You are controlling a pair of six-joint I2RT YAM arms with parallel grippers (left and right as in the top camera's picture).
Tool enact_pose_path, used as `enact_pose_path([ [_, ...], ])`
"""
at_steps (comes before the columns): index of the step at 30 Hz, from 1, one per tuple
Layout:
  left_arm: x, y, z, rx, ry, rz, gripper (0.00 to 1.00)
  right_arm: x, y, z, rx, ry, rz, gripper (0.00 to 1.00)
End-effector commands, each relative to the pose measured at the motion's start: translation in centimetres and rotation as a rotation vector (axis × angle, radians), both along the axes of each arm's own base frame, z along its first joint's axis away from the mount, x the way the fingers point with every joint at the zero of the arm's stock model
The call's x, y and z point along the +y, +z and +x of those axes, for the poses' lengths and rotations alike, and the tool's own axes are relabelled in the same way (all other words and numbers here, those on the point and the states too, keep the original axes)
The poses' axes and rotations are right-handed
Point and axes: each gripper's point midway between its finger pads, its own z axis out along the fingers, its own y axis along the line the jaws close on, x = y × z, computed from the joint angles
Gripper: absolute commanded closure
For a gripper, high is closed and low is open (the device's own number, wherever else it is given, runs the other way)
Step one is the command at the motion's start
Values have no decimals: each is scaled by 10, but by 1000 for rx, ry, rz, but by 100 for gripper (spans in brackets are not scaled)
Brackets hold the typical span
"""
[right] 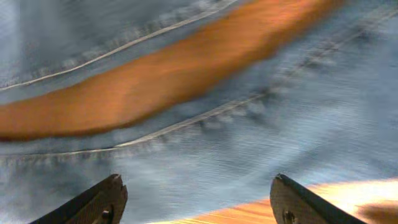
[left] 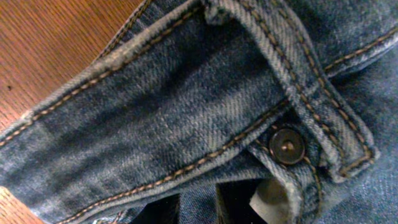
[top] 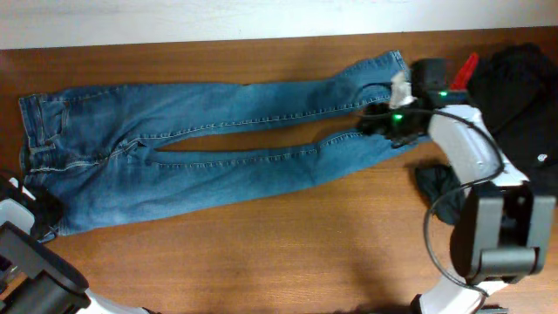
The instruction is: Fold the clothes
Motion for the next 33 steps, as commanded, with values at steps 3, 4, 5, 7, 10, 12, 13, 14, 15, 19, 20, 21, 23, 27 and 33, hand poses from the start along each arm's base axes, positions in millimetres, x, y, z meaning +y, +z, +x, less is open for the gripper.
enact_pose_path([
  [3, -1, 0, 4, -1, -20, -9, 80, 10, -25, -7, 125, -385, -113, 21],
  [4, -1, 0, 4, 1, -20, -11, 80, 18, -29, -2, 118, -399, -101, 23],
  [5, -1, 0, 4, 1, -20, -11, 80, 25, -33, 1, 116, -412, -86, 25],
  [7, -1, 0, 3, 2, -20, -13, 80, 38, -49, 0, 158, -480, -61, 32],
  [10, -2, -1, 3, 5, -20, -15, 80, 45, -80, -9, 241, -519, -77, 37],
  [12, -2, -1, 3, 6, -20, -16, 80, 45, -99, -15, 289, -519, -88, 63],
  [13, -2, -1, 3, 6, -20, -16, 80, 44, -103, -16, 299, -520, -94, 81],
  [14, -2, -1, 3, 7, -20, -17, 80, 42, -104, -16, 299, -509, -99, 91],
  [15, -3, -1, 2, 8, -20, -19, 80, 41, -103, -14, 286, -485, -102, 96],
  [19, -3, -1, 2, 8, -20, -18, 80, 41, -74, 0, 194, -355, -117, 96],
  [20, -2, -1, 2, 7, -20, -18, 80, 42, -60, 5, 155, -314, -119, 96],
  [21, -2, -1, 2, 7, -20, -18, 80, 42, -48, 9, 120, -282, -121, 96],
  [23, -3, -1, 2, 8, -20, -18, 80, 41, -17, 16, 38, -244, -129, 96],
  [27, -3, -1, 2, 8, -20, -19, 80, 27, 55, 25, -151, -246, -128, 96],
  [33, -2, -1, 2, 7, -20, -17, 80, 14, 123, 1, -287, -204, -177, 96],
])
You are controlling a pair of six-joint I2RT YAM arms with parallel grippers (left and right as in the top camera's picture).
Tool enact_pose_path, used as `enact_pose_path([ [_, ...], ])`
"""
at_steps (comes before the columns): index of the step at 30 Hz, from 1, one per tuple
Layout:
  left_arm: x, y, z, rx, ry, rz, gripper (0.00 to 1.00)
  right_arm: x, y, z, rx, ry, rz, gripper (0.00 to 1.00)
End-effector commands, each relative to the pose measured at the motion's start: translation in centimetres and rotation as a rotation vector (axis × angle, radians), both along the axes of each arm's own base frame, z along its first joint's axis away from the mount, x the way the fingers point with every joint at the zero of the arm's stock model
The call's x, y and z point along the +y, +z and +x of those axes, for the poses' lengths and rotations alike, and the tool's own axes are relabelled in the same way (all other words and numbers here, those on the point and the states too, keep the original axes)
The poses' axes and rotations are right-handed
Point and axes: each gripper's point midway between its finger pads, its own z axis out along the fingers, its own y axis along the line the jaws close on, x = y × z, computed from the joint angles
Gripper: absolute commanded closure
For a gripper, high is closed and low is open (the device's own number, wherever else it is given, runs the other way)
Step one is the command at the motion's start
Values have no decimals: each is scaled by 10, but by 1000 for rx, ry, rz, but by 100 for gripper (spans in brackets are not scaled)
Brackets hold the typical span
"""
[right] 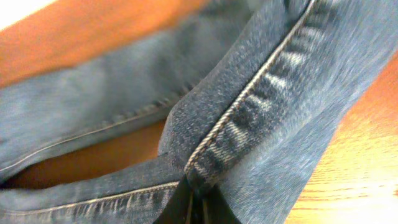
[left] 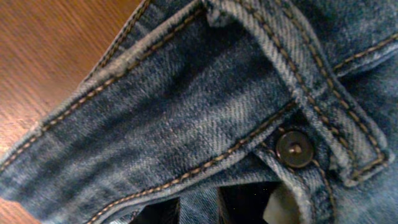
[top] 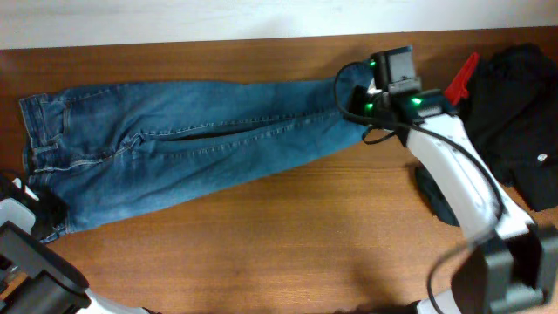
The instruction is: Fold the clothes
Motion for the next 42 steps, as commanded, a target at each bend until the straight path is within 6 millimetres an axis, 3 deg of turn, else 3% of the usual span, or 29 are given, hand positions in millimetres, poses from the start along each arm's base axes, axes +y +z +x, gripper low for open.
enact_pose_path([
  [1, 6, 2, 4, -3, -9, 17, 80, -38, 31, -12, -49, -85, -131, 96],
  [5, 6, 2, 4, -3, -9, 18, 80, -58, 0, -42, 130, -159, -206, 96],
  [8, 6, 2, 4, -3, -9, 18, 79, -65, -11, -41, 163, -179, -248, 96],
  [10, 6, 2, 4, -2, -9, 16, 80, -60, -7, -33, 129, -186, -212, 96],
  [12, 4, 1, 2, 7, -15, 10, 79, -20, 15, -29, 120, -73, -6, 96],
  [16, 3, 1, 2, 9, -16, 7, 79, -24, 24, -38, 147, -127, -40, 96],
  [24, 3, 0, 1, 11, -16, 6, 80, -37, 3, -98, 402, -123, -120, 96],
  [26, 4, 1, 2, 9, -16, 8, 79, -43, 3, -93, 379, -140, -153, 96],
  [28, 4, 1, 2, 8, -16, 9, 79, -49, 4, -71, 300, -170, -186, 96],
  [29, 4, 1, 2, 9, -16, 9, 79, -50, 5, -56, 251, -184, -191, 93],
  [30, 4, 1, 2, 9, -16, 9, 79, -49, 5, -42, 206, -194, -185, 69],
  [31, 4, 1, 2, 9, -16, 8, 79, -46, 5, -28, 167, -193, -169, 57],
  [34, 4, 1, 1, 9, -16, 8, 79, -35, -3, -6, 129, -176, -124, 44],
  [35, 3, 1, 1, 9, -16, 8, 79, -35, -14, -3, 150, -175, -129, 32],
  [38, 4, 1, 2, 8, -16, 9, 79, -41, -35, -6, 216, -186, -159, 32],
  [42, 5, 2, 5, -6, -18, 15, 79, -65, -74, -27, 392, -211, -203, 36],
])
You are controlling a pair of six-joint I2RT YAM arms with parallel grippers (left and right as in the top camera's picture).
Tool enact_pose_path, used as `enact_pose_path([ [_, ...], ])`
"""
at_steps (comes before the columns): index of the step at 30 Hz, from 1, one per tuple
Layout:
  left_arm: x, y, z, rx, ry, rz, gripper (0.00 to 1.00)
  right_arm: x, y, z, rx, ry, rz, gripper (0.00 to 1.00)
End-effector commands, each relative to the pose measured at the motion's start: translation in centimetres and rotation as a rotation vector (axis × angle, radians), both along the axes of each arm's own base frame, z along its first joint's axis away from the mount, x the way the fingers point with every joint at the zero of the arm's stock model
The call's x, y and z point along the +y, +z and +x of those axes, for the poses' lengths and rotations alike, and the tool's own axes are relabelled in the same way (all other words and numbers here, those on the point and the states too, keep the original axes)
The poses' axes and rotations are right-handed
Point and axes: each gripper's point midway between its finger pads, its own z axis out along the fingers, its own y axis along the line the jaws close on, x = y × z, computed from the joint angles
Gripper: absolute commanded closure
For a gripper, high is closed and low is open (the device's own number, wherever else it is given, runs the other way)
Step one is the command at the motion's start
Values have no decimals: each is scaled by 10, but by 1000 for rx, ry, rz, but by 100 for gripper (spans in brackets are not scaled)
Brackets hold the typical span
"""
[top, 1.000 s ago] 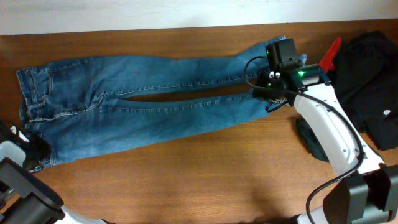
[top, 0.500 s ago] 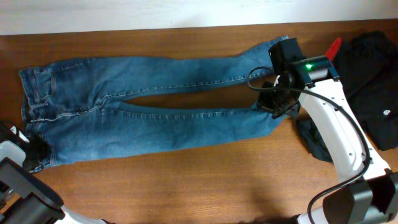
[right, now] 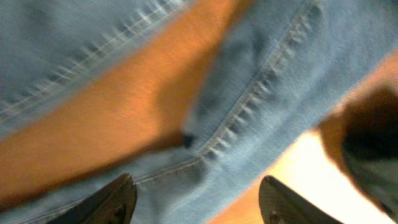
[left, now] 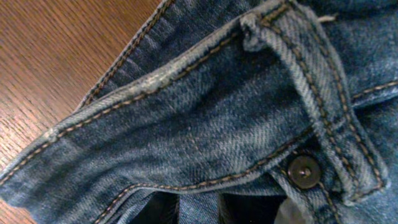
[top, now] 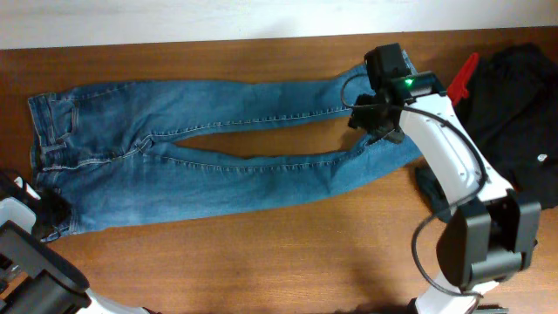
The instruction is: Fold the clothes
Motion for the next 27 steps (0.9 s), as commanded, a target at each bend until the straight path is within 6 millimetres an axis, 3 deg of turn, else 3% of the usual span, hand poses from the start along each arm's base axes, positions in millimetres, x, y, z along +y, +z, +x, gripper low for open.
enact_pose_path([
  [1, 9, 2, 3, -3, -8, 25, 79, -26, -22, -7, 90, -19, -37, 40],
  [5, 9, 3, 4, -9, -9, 26, 79, -30, -54, -19, 190, 36, -22, 36],
  [6, 9, 3, 4, -9, -9, 26, 79, -29, -60, -18, 198, 36, -22, 28],
  [8, 7, 2, 5, -15, -14, 15, 75, -27, -67, -11, 186, 37, -12, 27],
  [12, 0, 2, 9, -37, -30, -19, 69, -20, -66, -5, 163, 95, 17, 33],
  [15, -4, 6, 16, -64, -97, -26, 59, -24, -66, -5, 162, 119, -2, 25],
  [16, -4, 15, 24, -91, -140, -26, 54, -25, -64, -4, 159, 142, -6, 23],
  [19, -3, 42, 37, -158, -171, -19, 53, -20, -55, -1, 128, 261, -4, 23],
  [22, -5, 100, 59, -289, -233, 13, 50, 1, -30, 10, 14, 435, 68, 23],
  [25, -3, 144, 68, -354, -259, 76, 46, 15, -7, 18, -79, 458, 131, 23],
  [27, -8, 165, 73, -379, -301, 124, 44, 16, -2, 18, -84, 375, 162, 23],
])
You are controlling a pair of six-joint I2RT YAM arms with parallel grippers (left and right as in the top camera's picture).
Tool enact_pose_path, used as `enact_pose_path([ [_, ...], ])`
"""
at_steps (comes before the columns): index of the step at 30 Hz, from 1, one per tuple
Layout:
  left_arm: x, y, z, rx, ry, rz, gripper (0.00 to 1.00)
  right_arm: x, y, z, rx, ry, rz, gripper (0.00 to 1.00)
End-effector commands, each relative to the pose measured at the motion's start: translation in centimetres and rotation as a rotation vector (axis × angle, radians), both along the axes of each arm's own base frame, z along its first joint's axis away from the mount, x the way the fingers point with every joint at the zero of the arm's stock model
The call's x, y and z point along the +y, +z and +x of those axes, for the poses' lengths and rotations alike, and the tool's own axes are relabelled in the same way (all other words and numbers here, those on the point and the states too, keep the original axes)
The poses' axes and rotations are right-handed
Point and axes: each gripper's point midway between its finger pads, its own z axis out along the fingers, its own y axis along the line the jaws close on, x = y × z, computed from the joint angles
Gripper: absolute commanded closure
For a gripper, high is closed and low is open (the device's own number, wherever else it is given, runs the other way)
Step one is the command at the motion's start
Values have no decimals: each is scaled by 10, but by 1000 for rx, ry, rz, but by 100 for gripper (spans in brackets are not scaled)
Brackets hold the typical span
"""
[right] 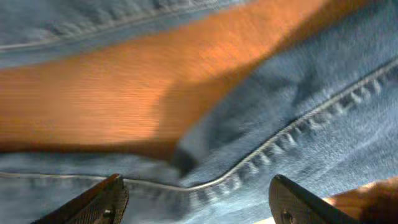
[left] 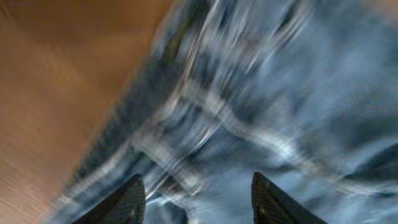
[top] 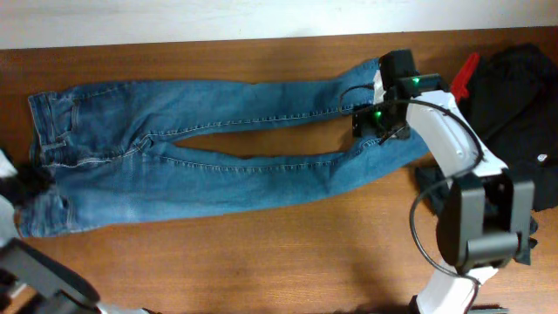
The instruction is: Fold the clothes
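Observation:
Blue jeans point(top: 200, 148) lie flat across the wooden table point(top: 288, 253), waistband at the left, both legs running right with a gap of wood between them. My right gripper point(right: 198, 202) is open just above the lower leg's seam point(right: 292, 146) near the cuffs, seen from overhead as the right arm's head point(top: 384, 118). My left gripper point(left: 196, 199) is open over the waistband's left edge point(top: 35, 170); its view is blurred denim.
A black garment point(top: 519, 105) is heaped at the table's right end, with a red item point(top: 462, 77) beside it. A dark piece of cloth point(top: 436, 187) lies below the right arm. The table's back edge meets a white wall.
My left gripper was shut on the waistband by the button; now it stands open and lifted, its view blurred. The right gripper stays open and has shifted slightly over the lower leg.
First the left gripper held the waistband and the open right gripper hovered over the leg ends. Then the right was shut on denim with the legs drawn together. Then it was open again, legs spread apart. Now both grippers are open and the jeans lie flat.

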Motion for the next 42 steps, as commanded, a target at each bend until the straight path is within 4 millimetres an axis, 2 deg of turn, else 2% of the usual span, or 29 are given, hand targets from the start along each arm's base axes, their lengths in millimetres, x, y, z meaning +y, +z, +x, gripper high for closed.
enact_pose_path([
  [1, -11, 64, 17, -121, -105, 107, 44, 11, 25, -3, -36, -41, 92, 23],
  [4, -19, 60, 13, -89, -111, 89, 43, 2, 20, -12, 11, -103, 56, 20],
  [7, -22, 36, -12, 47, -48, 44, 41, -14, 14, -30, 85, -160, -26, 16],
  [8, -20, 23, -28, 125, 28, 28, 35, -19, 12, -37, 111, -172, -50, 15],
  [12, -5, 3, -63, 250, 245, 44, 21, -29, 10, -51, 174, -244, -58, 10],
  [14, -5, -8, -72, 260, 285, 22, 19, -34, 9, -55, 197, -279, -56, 8],
  [17, -22, -35, -77, 273, 262, -67, 20, -44, 8, -60, 221, -322, -53, 4],
  [21, -71, -86, -86, 287, 200, -238, 20, -48, 5, -62, 232, -333, -54, 0],
  [23, -87, -101, -88, 275, 190, -289, 19, -47, 4, -63, 237, -331, -55, 0],
  [27, -100, -123, -92, 247, 211, -308, 19, -46, 2, -63, 244, -329, -49, 0],
  [29, -99, -131, -92, 217, 213, -287, 30, -46, 1, -64, 248, -329, -49, 0],
  [32, -94, -133, -86, 179, 210, -259, 78, -46, -4, -72, 277, -329, -54, 0],
  [33, -91, -131, -82, 158, 207, -246, 88, -45, -10, -78, 300, -328, -51, 0],
  [34, -90, -129, -78, 141, 203, -243, 95, -43, -14, -84, 322, -330, -46, 0],
  [35, -89, -127, -74, 120, 195, -244, 100, -38, -23, -94, 360, -326, -22, 1],
  [38, -91, -125, -70, 98, 181, -260, 100, -22, -45, -111, 422, -328, 65, 1],
  [42, -94, -125, -72, 109, 181, -267, 100, -12, -79, -105, 367, -393, 147, 5],
])
